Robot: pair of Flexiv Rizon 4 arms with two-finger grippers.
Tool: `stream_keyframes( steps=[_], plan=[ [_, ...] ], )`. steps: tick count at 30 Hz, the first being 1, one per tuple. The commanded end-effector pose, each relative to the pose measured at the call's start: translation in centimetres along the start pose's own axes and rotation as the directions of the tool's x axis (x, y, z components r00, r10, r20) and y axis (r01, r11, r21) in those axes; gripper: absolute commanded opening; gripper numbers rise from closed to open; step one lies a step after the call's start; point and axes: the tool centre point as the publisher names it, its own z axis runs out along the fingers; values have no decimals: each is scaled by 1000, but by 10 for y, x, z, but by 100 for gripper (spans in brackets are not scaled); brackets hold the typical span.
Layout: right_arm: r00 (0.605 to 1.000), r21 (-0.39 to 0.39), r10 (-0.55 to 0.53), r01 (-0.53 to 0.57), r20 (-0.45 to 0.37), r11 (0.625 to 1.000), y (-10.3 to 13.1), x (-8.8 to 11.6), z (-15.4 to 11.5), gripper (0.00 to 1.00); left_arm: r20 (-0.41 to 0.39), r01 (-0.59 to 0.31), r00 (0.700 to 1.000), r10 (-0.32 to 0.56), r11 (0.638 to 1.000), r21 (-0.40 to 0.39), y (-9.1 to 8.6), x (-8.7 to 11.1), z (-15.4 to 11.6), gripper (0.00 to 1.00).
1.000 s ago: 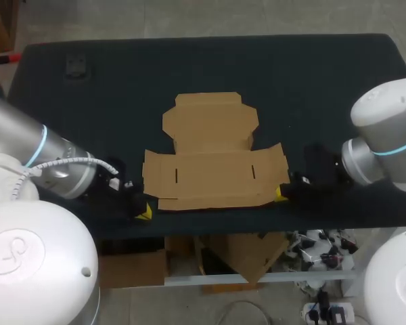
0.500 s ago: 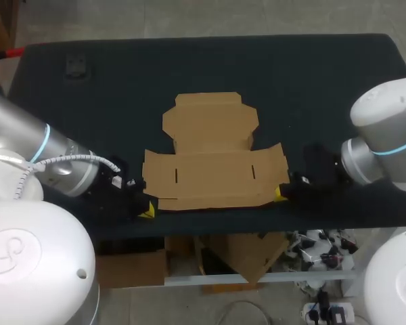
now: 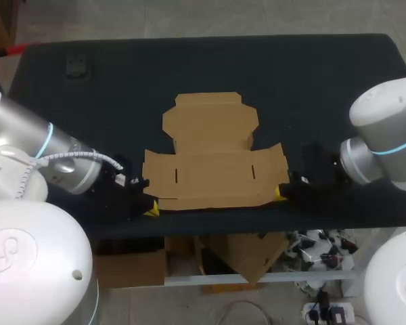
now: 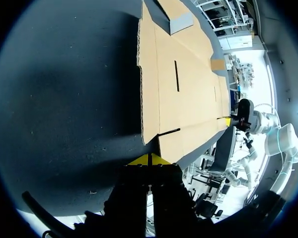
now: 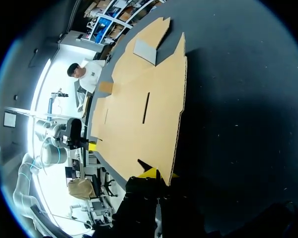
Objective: Assemble the packaging by folding the flat box into shape, placing the metal phone stand inside, and closing the box properly
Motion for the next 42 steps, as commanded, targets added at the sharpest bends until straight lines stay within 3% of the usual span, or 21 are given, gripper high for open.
stream_keyframes(
  steps=[1,34,42],
  plan=[
    [1000,4,-2,2,-5,1000,1,-1,0,0,-2,-3,1000,3,1000,-1,-2,2,4,0],
    [1000,25,-11,11,26,1000,6,8,2,0,33,-24,999,23,1000,14,-5,14,4,0],
    [997,14,64,-65,48,998,4,10,1,0,38,-16,999,15,1000,19,-5,12,3,0]
  ],
)
